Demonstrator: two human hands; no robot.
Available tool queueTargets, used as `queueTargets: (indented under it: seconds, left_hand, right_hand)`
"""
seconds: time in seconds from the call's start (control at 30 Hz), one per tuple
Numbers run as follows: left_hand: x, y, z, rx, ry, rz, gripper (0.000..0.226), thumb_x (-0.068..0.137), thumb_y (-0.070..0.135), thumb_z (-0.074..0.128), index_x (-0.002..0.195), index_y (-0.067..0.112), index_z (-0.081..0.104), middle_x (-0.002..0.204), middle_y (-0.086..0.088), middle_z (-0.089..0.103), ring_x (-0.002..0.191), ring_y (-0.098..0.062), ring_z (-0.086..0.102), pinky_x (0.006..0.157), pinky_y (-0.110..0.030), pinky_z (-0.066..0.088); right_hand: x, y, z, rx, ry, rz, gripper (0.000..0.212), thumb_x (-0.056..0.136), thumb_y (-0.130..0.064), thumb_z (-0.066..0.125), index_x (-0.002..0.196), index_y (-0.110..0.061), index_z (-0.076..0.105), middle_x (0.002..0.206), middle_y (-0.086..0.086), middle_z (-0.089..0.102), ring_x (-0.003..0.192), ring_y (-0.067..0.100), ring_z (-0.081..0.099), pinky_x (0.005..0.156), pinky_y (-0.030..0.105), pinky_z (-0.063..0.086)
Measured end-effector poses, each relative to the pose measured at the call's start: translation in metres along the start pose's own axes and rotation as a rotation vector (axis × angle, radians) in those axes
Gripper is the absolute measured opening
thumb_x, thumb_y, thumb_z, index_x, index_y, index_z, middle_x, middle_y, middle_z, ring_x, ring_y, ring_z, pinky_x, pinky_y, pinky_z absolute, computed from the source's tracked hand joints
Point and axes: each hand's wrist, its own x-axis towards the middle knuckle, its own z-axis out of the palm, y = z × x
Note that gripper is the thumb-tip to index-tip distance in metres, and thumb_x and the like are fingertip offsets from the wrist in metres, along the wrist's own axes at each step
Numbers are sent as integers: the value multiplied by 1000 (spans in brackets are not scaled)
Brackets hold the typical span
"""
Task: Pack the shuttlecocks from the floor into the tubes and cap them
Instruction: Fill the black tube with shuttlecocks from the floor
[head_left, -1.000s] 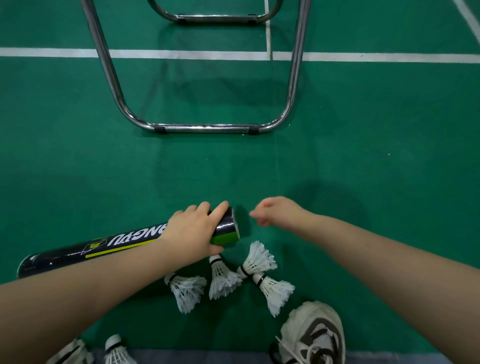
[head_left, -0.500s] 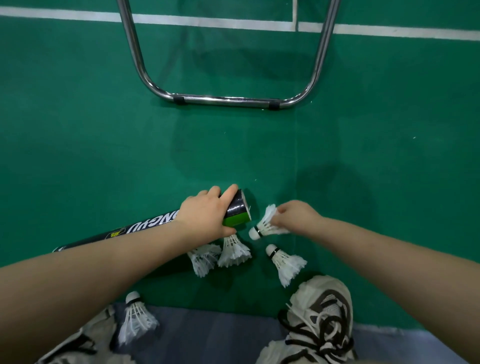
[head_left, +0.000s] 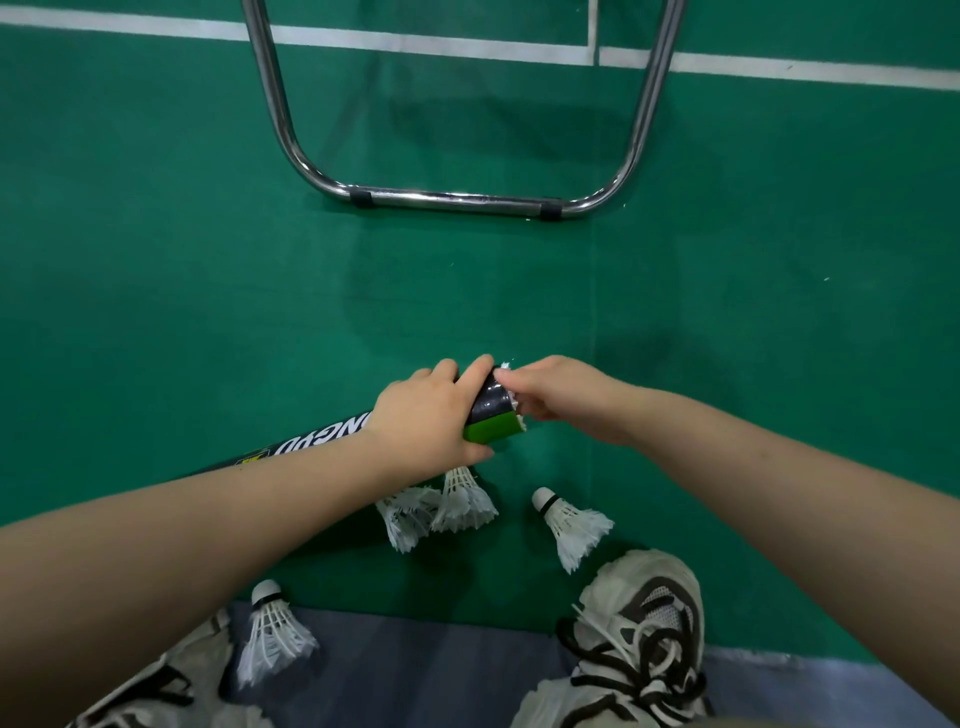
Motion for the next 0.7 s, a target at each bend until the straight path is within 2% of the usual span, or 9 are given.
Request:
queueTargets:
  seconds: [0.07, 0.13, 0.2, 0.27, 0.37, 0.43, 0.53, 0.6, 0.7]
  left_hand:
    - [1, 2, -5, -12, 19, 10, 91, 73, 59, 64, 143, 29, 14, 118, -4, 48, 108, -27, 52, 81, -38, 46]
    - [1, 5, -10, -12, 46, 44, 91, 73, 59, 64, 143, 29, 14, 118, -4, 48, 109, -27, 52, 83, -39, 47]
    - [0, 11, -14, -1, 69, 100, 91, 72, 60, 64, 142, 28, 14, 118, -4, 48, 110, -28, 52, 84, -39, 48]
    - [-1, 17, -15, 24, 73, 146, 90, 73, 60, 63, 141, 28, 15, 118, -4, 48, 109, -28, 52, 84, -39, 48]
    - [0, 19, -12, 28, 50, 148, 88, 73, 57, 63, 141, 29, 15, 116, -3, 48, 107, -27, 52, 81, -38, 47]
    - [2, 19, -9, 26, 31, 134, 87, 74, 55, 64, 141, 30, 14, 115, -3, 47, 107, -27, 52, 81, -38, 47]
    - [0, 21, -4, 77, -10, 138, 87, 75, 53, 64, 142, 30, 14, 115, -4, 46, 108, -28, 50, 82, -37, 44]
    - [-3, 23, 0, 99, -25, 155, 87, 76, 53, 64, 142, 30, 14, 116, -5, 46, 108, -28, 50, 84, -38, 42]
    - [-4, 28, 6, 117, -35, 181, 87, 76, 54, 64, 142, 29, 14, 117, -6, 46, 108, -29, 50, 83, -38, 42]
  right_hand:
    - [-4, -2, 0, 30, -131, 38, 25, 93, -40, 46, 77, -24, 57, 69, -13, 60, 65, 2, 49, 72, 29, 31]
    - [-7, -3, -2, 86, -288, 47, 17, 81, -42, 53, 93, -30, 55, 90, -8, 60, 82, 8, 47, 77, 34, 29]
    - [-11, -3, -3, 144, -359, 26, 27, 67, -30, 57, 94, -28, 53, 89, -6, 57, 84, 11, 48, 79, 33, 31]
    - [-13, 0, -1, 167, -373, 21, 26, 63, -21, 58, 89, -22, 55, 84, -2, 55, 83, 15, 47, 80, 31, 34]
    - [-10, 7, 5, 211, -279, 28, 40, 66, -23, 59, 105, -15, 54, 95, 6, 55, 91, 18, 50, 88, 36, 40]
    - [-11, 12, 7, 245, -184, 55, 46, 66, -30, 58, 109, -18, 53, 94, -1, 59, 89, 13, 54, 89, 34, 42]
    - [-20, 19, 5, 166, -146, 78, 26, 71, -40, 57, 95, -28, 58, 91, -7, 63, 86, 9, 53, 81, 29, 38]
    - [-27, 28, 2, 132, -76, 107, 15, 84, -40, 57, 91, -27, 60, 88, -7, 63, 83, 10, 52, 78, 30, 36]
    - [-38, 38, 3, 194, 69, 180, 17, 90, -37, 53, 92, -23, 61, 83, -5, 63, 80, 9, 56, 80, 31, 40]
